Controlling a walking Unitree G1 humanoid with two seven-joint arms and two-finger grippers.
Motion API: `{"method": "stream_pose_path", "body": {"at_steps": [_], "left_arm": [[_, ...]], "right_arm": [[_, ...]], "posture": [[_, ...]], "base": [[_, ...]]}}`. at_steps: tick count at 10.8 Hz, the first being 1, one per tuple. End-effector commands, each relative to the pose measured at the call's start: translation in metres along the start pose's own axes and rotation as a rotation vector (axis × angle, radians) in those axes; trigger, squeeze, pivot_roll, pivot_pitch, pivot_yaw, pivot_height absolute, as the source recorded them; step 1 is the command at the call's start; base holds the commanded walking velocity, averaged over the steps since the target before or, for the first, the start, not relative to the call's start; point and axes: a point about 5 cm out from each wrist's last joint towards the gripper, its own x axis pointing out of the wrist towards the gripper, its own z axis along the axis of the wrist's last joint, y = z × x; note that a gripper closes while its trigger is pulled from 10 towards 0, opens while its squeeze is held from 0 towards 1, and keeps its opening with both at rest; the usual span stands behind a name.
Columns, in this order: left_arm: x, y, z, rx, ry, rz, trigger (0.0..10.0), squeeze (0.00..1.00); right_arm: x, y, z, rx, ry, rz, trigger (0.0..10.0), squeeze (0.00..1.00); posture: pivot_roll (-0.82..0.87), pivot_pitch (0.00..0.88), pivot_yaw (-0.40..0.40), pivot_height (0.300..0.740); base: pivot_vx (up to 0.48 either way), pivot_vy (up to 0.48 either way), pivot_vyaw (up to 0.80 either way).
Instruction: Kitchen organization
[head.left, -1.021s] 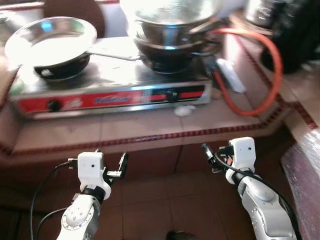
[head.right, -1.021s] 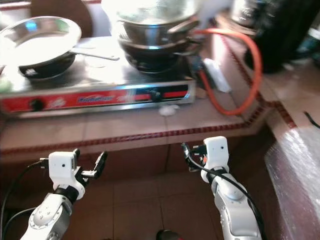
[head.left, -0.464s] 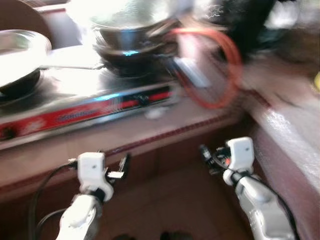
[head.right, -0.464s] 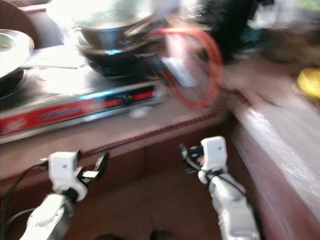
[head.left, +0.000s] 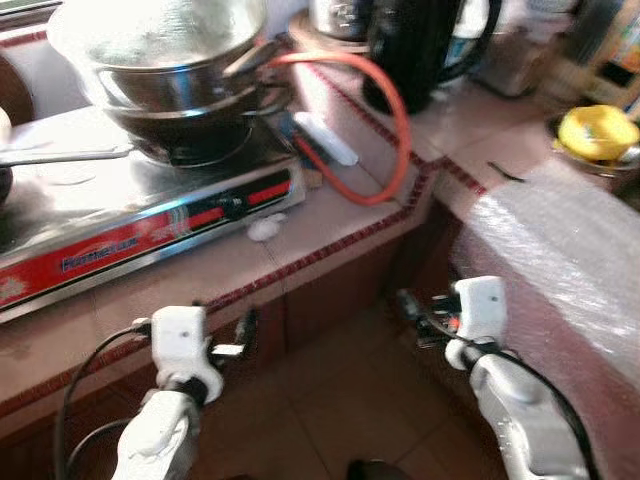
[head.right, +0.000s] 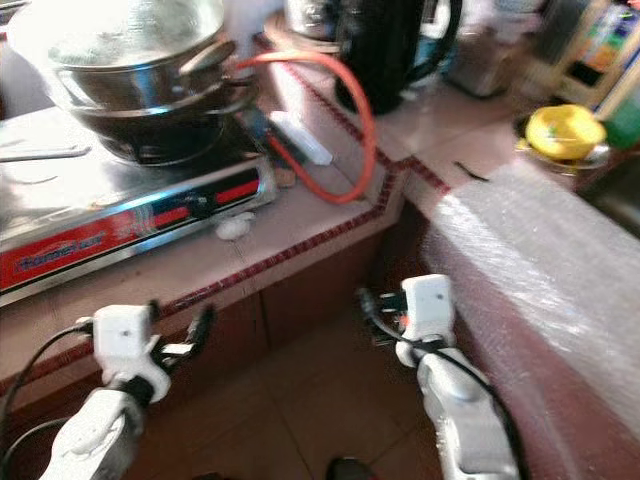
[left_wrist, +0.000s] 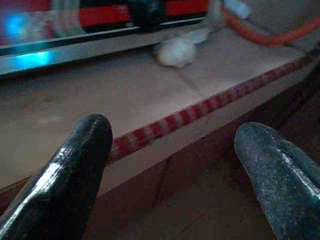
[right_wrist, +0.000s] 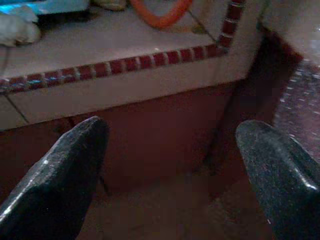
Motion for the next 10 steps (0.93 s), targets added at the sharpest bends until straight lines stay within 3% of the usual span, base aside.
{"method": "stream_pose_path", "body": {"at_steps": [1, 6, 10], "left_arm": [[-0.0018, -0.0017, 0.003, 0.001, -0.008, -0.002, 10.0, 0.0], [-0.004, -0.0002, 0.0021, 0.003, 0.004, 0.009, 10.0, 0.0], [-0.0016, -0.0009, 0.0023, 0.008, 0.011, 0.003, 10.0, 0.0]], "right_arm": [[-0.0005, -0.002, -0.0032, 0.003, 0.015, -0.009, 10.0, 0.0], [0.0015, 0.0003, -0.0043, 0.006, 0.019, 0.003, 10.0, 0.0], [0.0031, 0.0001, -0.0036, 0.005, 0.016, 0.003, 10.0, 0.0]], "posture": [[-0.09, 0.173, -0.01, 0.74], [-0.08, 0.173, -0.013, 0.74], [-0.08, 0.168, -0.014, 0.74]], "base": [[0.0, 0.0, 0.0], [0.0, 0.0, 0.0], [-0.264, 0.0, 0.0]]}}
